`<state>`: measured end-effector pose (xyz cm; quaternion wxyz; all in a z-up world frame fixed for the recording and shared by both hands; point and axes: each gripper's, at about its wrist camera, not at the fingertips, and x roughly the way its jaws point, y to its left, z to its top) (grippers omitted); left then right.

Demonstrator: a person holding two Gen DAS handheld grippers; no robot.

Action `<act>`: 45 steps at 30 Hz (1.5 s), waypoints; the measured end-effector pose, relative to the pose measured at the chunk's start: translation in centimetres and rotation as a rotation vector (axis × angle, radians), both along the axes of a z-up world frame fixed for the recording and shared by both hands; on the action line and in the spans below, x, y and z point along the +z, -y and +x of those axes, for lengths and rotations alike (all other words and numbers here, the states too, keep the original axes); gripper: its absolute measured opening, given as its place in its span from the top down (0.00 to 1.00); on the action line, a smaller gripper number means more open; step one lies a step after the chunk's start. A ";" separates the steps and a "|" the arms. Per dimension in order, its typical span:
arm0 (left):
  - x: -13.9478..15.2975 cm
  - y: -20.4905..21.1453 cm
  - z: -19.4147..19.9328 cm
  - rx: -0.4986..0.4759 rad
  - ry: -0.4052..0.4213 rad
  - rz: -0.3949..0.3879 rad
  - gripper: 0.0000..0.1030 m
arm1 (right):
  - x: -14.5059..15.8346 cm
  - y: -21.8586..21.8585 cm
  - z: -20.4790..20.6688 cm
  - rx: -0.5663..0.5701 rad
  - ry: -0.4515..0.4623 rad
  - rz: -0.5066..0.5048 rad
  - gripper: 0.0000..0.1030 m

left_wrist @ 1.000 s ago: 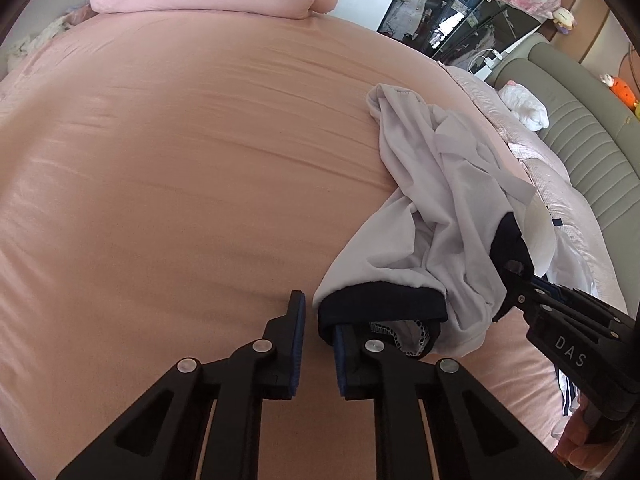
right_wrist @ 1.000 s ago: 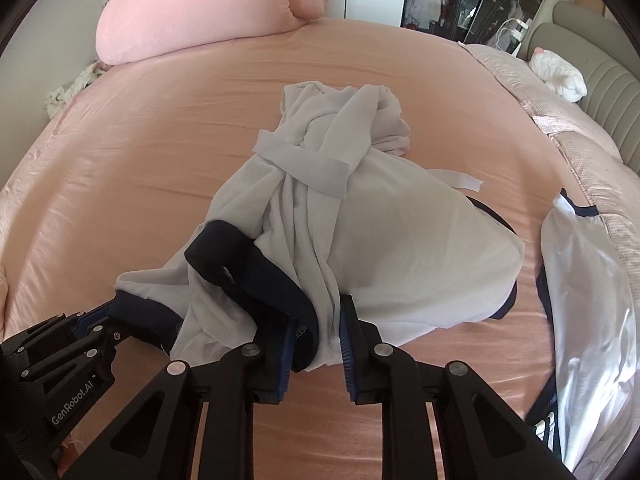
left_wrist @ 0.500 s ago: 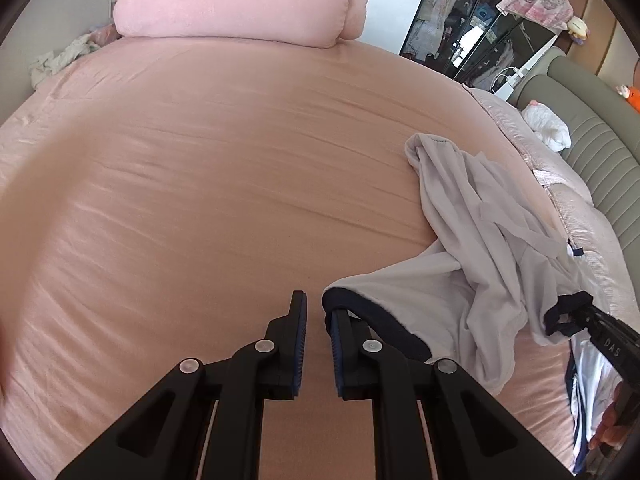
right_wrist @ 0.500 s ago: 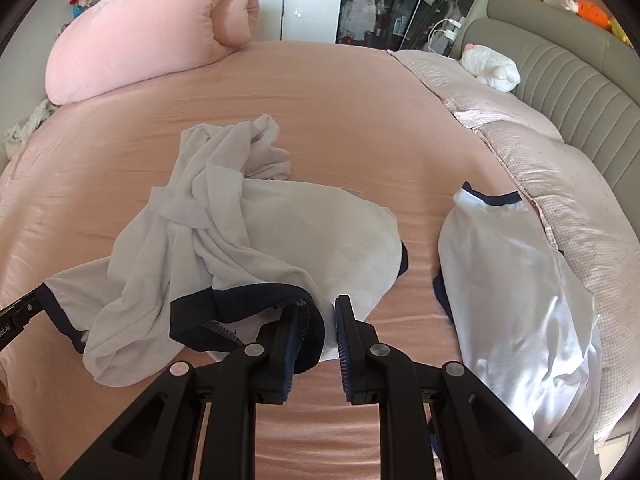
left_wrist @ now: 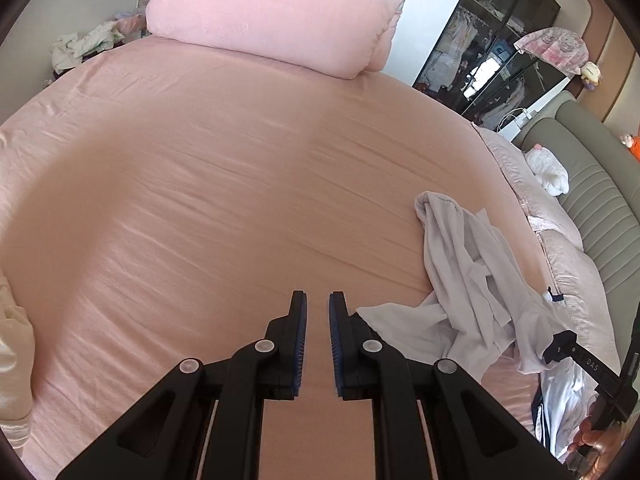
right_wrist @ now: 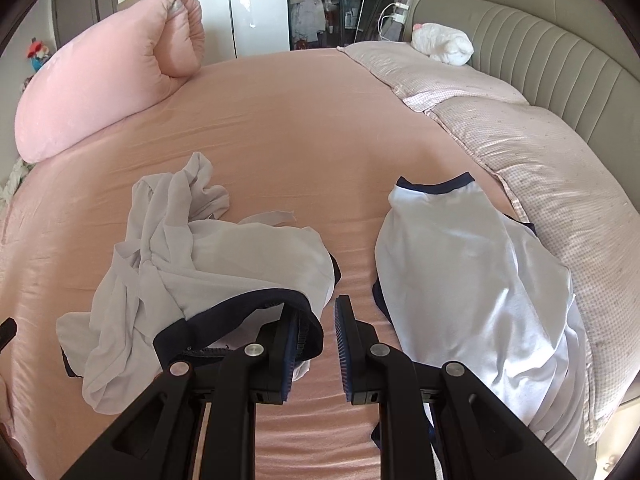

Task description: Fold clothes

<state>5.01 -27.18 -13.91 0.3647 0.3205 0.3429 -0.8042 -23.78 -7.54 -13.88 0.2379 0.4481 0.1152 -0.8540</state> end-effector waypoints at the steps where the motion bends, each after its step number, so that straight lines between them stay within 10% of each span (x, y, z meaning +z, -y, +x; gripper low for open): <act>1: 0.0 0.1 0.0 -0.023 -0.019 0.027 0.91 | -0.1 -0.2 -0.3 0.003 0.034 -0.017 0.84; 5: -0.4 -0.4 0.0 -0.070 -0.058 0.144 0.90 | -1.0 -1.0 -1.3 -0.015 0.165 -0.108 0.82; 9: -1.5 -1.4 -2.4 -0.109 -0.065 0.282 0.89 | -1.2 -1.4 -1.5 -0.036 0.216 -0.141 0.36; 13: -2.3 -3.8 -4.3 -0.183 0.034 0.288 0.89 | -0.2 -1.3 -0.7 0.000 0.211 -0.155 0.30; 25: -3.1 -9.5 -7.8 -0.342 0.166 0.275 0.89 | 1.6 -0.4 0.5 0.100 0.272 -0.209 0.29; 30: -3.9 -10.0 -8.7 -0.352 0.209 0.287 0.89 | 1.0 -1.2 -0.8 -0.027 0.291 -0.054 0.29; 45: -5.0 -11.0 -11.1 -0.365 0.189 0.293 0.88 | -3.3 -1.4 -0.1 0.102 0.529 -0.223 0.27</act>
